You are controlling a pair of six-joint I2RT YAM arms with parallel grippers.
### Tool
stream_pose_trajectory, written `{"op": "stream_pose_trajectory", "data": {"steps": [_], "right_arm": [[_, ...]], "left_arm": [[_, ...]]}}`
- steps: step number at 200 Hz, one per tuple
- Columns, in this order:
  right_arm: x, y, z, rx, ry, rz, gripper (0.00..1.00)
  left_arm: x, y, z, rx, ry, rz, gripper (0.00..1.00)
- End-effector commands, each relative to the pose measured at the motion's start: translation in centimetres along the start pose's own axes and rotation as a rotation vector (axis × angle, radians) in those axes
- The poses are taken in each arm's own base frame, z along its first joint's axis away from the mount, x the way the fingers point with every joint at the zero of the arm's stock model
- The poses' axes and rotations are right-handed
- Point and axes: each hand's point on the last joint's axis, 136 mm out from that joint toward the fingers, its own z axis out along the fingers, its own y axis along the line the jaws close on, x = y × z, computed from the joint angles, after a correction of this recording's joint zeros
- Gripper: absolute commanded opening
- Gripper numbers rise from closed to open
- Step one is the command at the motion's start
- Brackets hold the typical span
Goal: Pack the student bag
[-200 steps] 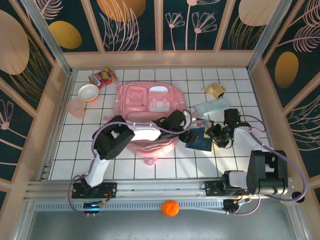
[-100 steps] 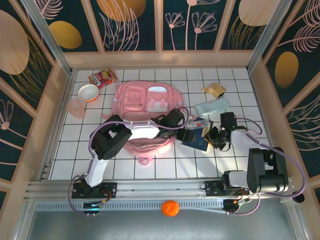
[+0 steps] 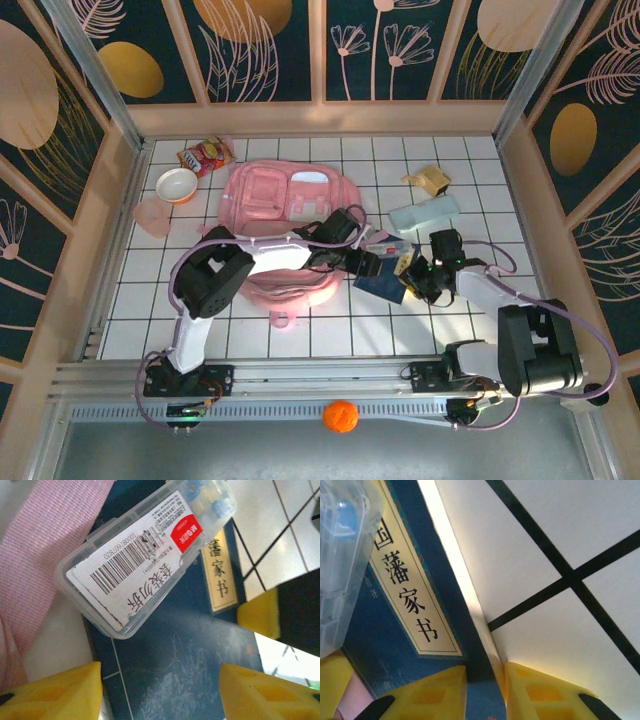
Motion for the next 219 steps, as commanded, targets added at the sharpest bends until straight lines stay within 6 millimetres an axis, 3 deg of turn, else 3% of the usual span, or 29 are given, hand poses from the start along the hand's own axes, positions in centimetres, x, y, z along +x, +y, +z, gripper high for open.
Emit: {"op": "stream_pose_trajectory", "data": {"steps": [1, 28, 61, 119, 170, 219], "right_arm": [[3.3, 3.9, -0.1, -0.199, 0.154, -0.033, 0.24], [3.7, 4.2, -0.1, -0.229, 0.163, -0.028, 0.22], [4.1, 4.1, -0.2, -0.244, 0.168, -0.026, 0.21], [4.1, 4.7, -0.1, -0.283, 0.165, -0.036, 0.21], [3.6, 5.0, -0.1, -0.287, 0.144, -0.044, 0.21], [3.2, 4.3, 0.9, -0.231, 0.122, -0.045, 0.2]], "left_arm": [[0.5, -8.1, -2.4, 0.284, 0.034, 0.046, 0.61], [0.2, -9.2, -3.7, 0.326, 0.008, 0.047, 0.6], [0.6, -9.2, -4.0, 0.341, -0.001, 0.033, 0.59], [2.7, -5.1, -0.3, 0.238, 0.048, -0.002, 0.58], [3.3, 0.2, 1.7, -0.005, 0.05, 0.041, 0.57], [3.2, 1.7, 2.6, -0.069, 0.049, 0.066, 0.58]]}}
